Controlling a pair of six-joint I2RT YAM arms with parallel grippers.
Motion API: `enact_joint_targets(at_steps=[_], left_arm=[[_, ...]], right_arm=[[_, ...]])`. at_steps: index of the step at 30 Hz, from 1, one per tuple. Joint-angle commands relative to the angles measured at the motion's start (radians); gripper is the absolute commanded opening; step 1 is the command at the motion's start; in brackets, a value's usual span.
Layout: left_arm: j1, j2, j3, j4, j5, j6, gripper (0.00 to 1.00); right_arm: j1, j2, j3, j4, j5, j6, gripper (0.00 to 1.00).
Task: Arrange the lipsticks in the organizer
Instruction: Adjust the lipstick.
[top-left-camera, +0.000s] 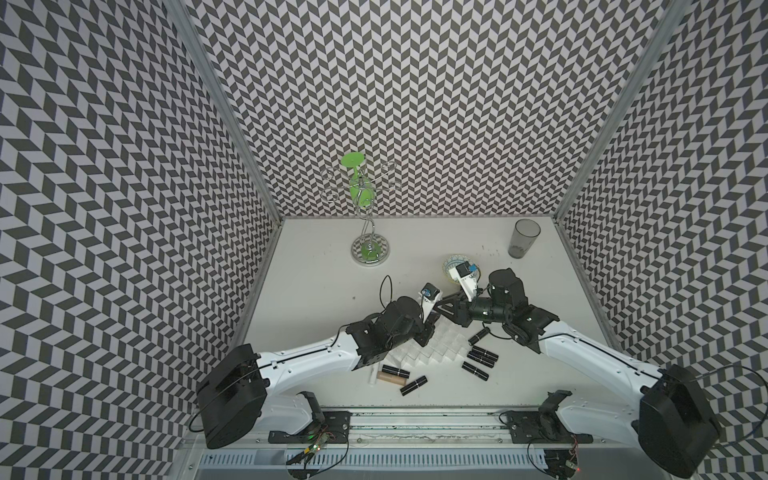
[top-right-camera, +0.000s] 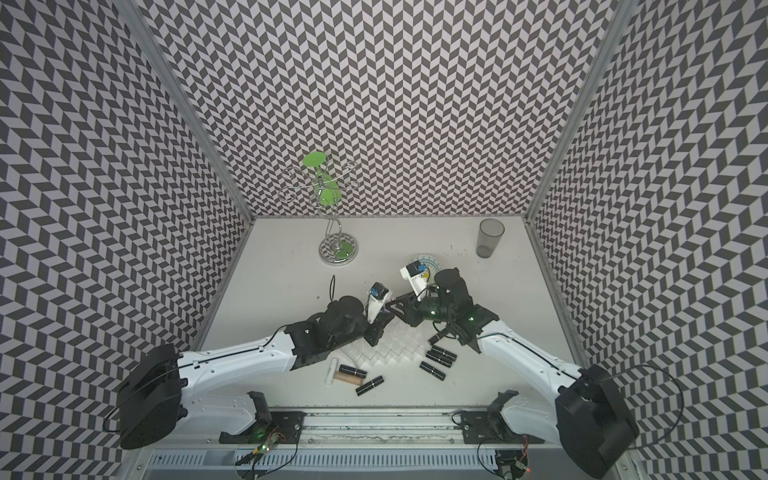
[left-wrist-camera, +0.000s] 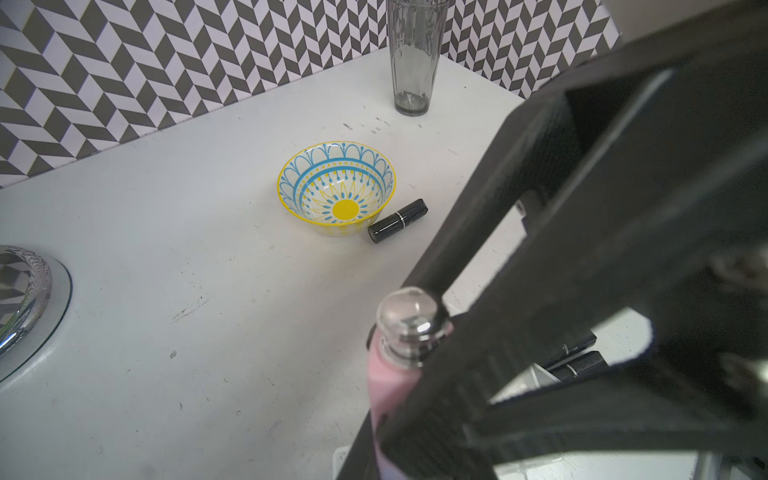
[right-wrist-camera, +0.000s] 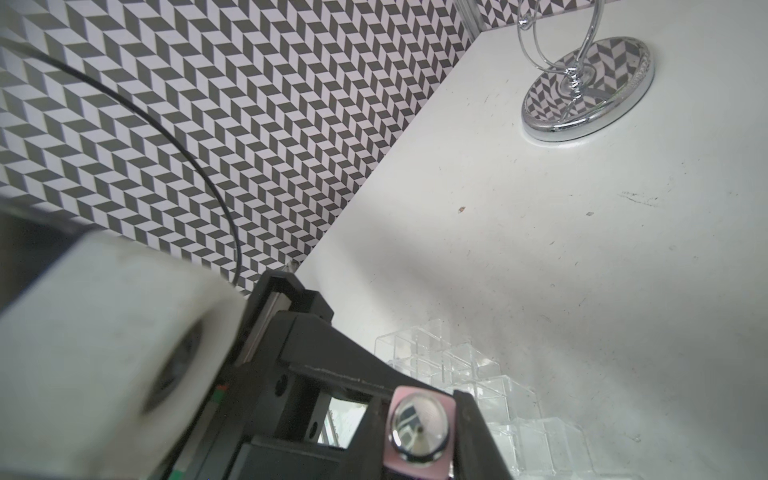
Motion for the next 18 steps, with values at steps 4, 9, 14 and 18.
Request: enact_joint_targets(at_steps=[4,9,14,18], left_arm=[[-0.006,0.004,0.012,0.052,0.035,0.005,0.23],[-0.005,0.001,0.011,0.054,0.036,-0.003,0.76],[0.014,-0.049,-0.029,0.083,0.012,-0.045,1.00],[0.097,-0.130,-0.100,0.134,-0.024,-0.184,1.00]], right_arm=[[0.007,-0.007,-0.004,0.052,0.012,-0.024,0.12],[0.007,-0.056,-0.024,0.024,0.104,-0.034,0.07],[0.007,-0.120,-0.046,-0.080,0.354,-0.065,0.05],[0.009,-0.117,-0.060,-0.105,0.416,-0.071,0.04]])
